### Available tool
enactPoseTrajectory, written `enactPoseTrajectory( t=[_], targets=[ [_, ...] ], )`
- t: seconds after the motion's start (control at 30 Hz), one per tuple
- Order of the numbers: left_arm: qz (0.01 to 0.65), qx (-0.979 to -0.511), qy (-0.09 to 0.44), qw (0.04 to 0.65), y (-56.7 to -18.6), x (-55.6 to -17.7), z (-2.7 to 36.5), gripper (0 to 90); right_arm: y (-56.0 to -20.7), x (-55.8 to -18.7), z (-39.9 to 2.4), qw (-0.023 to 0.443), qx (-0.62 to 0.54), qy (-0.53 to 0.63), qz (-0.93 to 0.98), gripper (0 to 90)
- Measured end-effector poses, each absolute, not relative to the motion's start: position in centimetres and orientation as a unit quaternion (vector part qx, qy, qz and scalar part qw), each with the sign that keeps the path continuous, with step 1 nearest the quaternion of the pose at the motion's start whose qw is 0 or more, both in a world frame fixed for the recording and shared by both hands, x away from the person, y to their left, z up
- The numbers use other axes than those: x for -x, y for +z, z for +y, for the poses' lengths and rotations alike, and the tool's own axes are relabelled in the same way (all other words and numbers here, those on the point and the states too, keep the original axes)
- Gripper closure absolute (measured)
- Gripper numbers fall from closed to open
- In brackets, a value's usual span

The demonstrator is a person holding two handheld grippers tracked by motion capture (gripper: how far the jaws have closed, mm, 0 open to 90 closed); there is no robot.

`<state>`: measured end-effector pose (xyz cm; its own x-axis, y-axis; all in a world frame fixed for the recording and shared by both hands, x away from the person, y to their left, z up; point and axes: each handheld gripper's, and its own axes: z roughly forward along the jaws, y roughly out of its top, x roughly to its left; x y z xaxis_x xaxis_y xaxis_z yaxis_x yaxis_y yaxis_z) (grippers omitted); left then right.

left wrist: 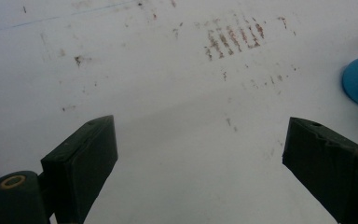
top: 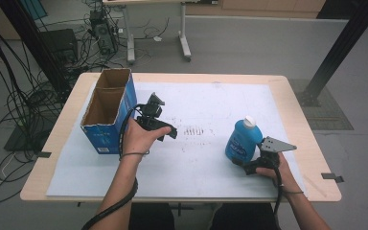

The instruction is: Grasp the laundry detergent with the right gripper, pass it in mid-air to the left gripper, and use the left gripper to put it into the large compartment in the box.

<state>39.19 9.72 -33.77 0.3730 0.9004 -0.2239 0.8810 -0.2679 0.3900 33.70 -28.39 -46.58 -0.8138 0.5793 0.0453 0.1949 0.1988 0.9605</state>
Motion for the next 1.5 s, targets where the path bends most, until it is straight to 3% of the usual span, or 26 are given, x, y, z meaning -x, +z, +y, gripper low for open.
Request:
enactPoseTrajectory(
  t=[1.5],
  targets=[
    [0.562,-0.796,0.019,0.225,-34.12,-39.37,9.26,9.5,-46.63,-33.7,-28.57,0.162,-0.255,0.587,0.751,3.4]
  ],
)
